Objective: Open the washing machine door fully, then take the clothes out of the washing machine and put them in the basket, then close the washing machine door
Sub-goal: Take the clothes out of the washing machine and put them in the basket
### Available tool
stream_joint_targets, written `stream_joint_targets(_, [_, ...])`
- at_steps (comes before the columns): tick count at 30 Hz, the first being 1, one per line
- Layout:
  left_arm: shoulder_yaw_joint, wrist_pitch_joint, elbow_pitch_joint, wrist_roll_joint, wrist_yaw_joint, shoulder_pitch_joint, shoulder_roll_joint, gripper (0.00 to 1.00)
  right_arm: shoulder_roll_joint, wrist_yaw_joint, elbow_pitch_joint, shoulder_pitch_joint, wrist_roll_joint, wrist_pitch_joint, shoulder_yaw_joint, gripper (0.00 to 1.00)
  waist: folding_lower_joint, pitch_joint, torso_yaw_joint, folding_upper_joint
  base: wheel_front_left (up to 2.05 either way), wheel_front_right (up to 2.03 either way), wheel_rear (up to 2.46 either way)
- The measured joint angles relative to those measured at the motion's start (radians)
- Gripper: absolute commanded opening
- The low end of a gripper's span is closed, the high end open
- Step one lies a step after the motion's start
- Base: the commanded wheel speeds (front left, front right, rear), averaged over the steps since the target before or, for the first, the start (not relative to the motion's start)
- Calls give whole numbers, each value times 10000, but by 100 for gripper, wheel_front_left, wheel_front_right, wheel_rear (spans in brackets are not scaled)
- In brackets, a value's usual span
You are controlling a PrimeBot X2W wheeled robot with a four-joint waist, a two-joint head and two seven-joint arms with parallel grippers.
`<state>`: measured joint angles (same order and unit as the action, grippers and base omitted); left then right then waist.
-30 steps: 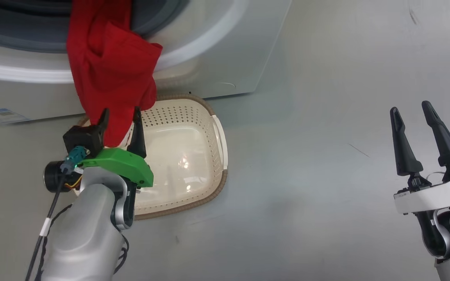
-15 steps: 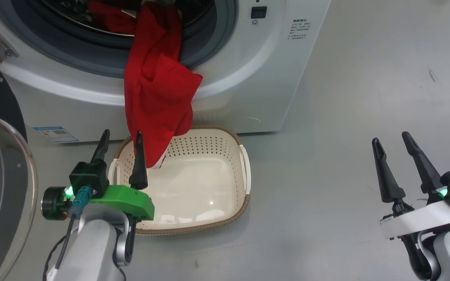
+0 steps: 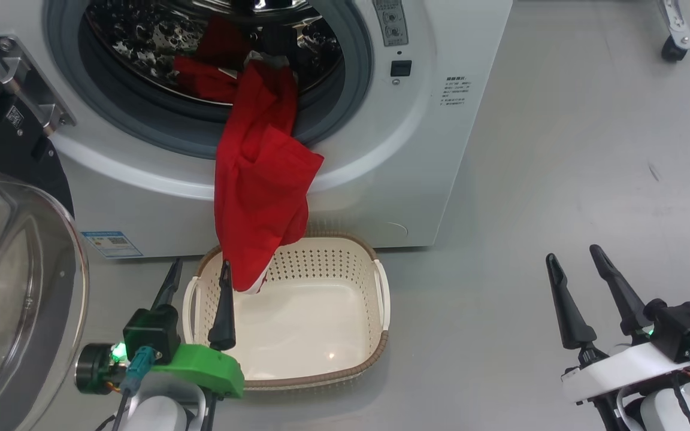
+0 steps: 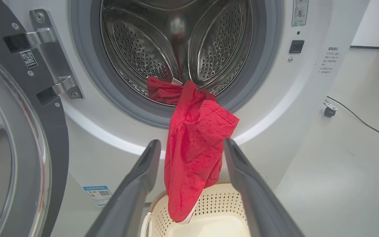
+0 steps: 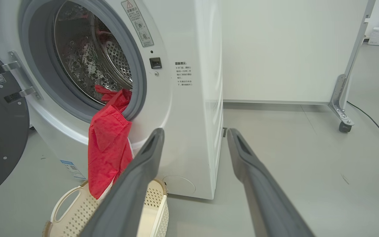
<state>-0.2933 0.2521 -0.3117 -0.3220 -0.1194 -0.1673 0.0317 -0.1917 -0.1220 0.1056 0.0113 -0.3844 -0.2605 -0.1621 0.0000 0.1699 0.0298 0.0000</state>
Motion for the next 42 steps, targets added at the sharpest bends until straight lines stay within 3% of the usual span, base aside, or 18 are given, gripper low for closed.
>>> stream_joint_targets(27, [111, 0, 761, 69, 0, 906, 36, 100, 205, 8, -61, 224, 190, 0, 140, 100, 0, -196, -145, 0, 0, 0, 0])
stream_joint_targets(37, [-234, -52, -355, -309, 0, 788, 73, 100, 213, 4, -276, 187, 238, 0, -123, 100, 0, 199, -362, 0, 0, 0, 0])
stream_joint_targets(42, [-259, -251, -1047, -579, 0, -35, 71, 100, 201, 4, -353, 150, 234, 0, -130, 100, 0, 512, -612, 0, 0, 0, 0])
